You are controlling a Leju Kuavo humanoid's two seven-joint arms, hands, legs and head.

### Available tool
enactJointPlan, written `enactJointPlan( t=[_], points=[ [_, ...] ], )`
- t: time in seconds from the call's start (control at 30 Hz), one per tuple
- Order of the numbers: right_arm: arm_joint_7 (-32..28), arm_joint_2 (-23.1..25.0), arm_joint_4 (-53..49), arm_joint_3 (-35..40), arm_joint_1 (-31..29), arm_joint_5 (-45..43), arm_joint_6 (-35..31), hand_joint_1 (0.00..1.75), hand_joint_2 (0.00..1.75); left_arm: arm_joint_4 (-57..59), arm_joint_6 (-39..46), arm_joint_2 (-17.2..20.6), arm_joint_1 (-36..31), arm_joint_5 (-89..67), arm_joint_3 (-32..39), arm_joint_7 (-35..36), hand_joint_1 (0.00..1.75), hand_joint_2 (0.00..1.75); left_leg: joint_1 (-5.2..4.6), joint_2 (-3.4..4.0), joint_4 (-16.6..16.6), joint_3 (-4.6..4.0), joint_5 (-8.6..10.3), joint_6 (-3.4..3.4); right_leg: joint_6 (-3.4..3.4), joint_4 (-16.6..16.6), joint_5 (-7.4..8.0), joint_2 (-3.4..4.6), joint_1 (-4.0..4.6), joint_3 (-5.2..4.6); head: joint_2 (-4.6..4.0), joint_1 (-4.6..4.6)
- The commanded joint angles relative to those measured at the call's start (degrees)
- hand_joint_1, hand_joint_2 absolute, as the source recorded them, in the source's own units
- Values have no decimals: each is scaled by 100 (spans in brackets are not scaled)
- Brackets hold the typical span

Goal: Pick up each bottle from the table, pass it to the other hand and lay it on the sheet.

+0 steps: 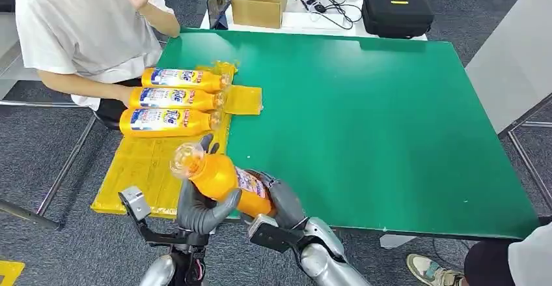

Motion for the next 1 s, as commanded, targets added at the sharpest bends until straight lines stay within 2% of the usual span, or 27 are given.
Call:
enactJointPlan(
  t=[0.03,0.07,0.33,0.4,0.73,0.77,0.8,0.83,0.87,1.0],
  points=[
    [-15,-86,-86,226,-211,-174,113,175,175,905,78,116,-401,-275,-268,-187,159,175,5,5,-3,28,-8,-8,-15,-6,-7,-3,8,30,0,2],
    [-13,-88,-118,212,-211,-205,117,175,175,932,50,118,-417,-239,-287,-177,175,175,4,5,-3,23,-7,-7,-13,-4,-6,-2,6,24,0,0],
    [-82,-91,-186,193,-196,-387,212,175,175,1056,77,123,-443,-200,-304,-195,175,175,4,11,-4,26,-9,-7,-13,-5,-6,4,6,26,0,0],
    [-193,-92,-275,215,-176,-592,396,175,175,1111,-98,121,-427,132,-258,-13,175,175,6,10,-1,30,-12,-9,-15,-4,-10,1,8,32,0,2],
    [-197,-89,-302,235,-203,-607,403,175,175,1122,-176,134,-428,199,-232,-25,175,175,5,15,-1,25,-11,-8,-14,-2,-6,8,7,25,0,2],
    [-172,-78,-245,213,-212,-621,364,129,175,1088,-228,140,-415,229,-232,-31,175,175,2,12,-3,17,-6,-6,-10,-3,-3,6,4,16,0,2],
    [-149,-66,-202,193,-215,-629,344,93,175,1049,-267,143,-393,247,-220,-47,175,175,0,12,-3,17,-6,-5,-9,-1,-3,7,2,15,0,2],
    [-149,-75,-195,192,-209,-629,344,93,175,1046,-267,146,-393,247,-218,-47,175,175,4,18,-1,28,-12,-8,-15,-1,-8,10,6,26,0,0],
    [-138,-41,-186,115,-180,-681,273,0,175,999,-297,156,-374,259,-207,-82,175,175,2,12,-3,19,-7,-6,-10,-3,-4,7,3,18,0,2],
    [-145,-32,-165,120,-176,-685,260,0,175,946,-299,168,-360,260,-186,-82,175,175,2,6,-3,15,-4,-5,-9,-3,-4,1,4,15,0,2]
  ],
)
